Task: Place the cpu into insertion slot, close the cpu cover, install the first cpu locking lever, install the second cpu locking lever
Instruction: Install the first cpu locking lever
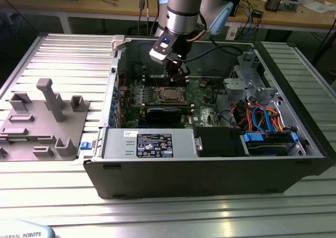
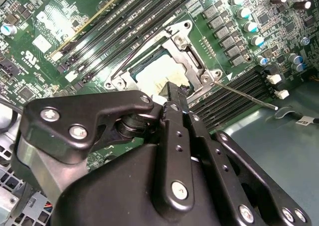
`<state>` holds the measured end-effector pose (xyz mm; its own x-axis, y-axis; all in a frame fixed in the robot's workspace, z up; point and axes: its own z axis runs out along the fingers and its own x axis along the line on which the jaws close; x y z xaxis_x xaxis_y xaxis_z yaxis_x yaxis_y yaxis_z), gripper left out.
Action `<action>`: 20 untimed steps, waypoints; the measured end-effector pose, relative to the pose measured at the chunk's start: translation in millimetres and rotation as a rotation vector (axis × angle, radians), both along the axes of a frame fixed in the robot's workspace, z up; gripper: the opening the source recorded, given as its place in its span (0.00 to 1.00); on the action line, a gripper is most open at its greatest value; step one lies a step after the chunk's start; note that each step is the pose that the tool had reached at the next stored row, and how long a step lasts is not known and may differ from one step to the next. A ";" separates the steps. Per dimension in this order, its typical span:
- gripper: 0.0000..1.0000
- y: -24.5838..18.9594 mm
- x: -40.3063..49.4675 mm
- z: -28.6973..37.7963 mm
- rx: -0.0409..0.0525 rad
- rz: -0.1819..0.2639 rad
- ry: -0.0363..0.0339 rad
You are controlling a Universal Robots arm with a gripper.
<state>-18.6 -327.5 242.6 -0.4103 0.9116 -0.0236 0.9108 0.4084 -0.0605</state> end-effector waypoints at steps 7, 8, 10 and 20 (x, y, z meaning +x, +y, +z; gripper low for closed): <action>0.11 0.1 0.7 0.0 0.0004 0.015 -0.0001; 0.11 0.1 0.8 0.0 0.0004 0.016 -0.0001; 0.11 0.1 0.8 0.0 0.0004 0.016 0.0000; 0.11 0.0 0.8 0.0 0.0003 0.023 0.0000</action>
<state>-17.8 -327.5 242.6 -0.4312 0.9019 -0.0233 0.9011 0.4293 -0.0603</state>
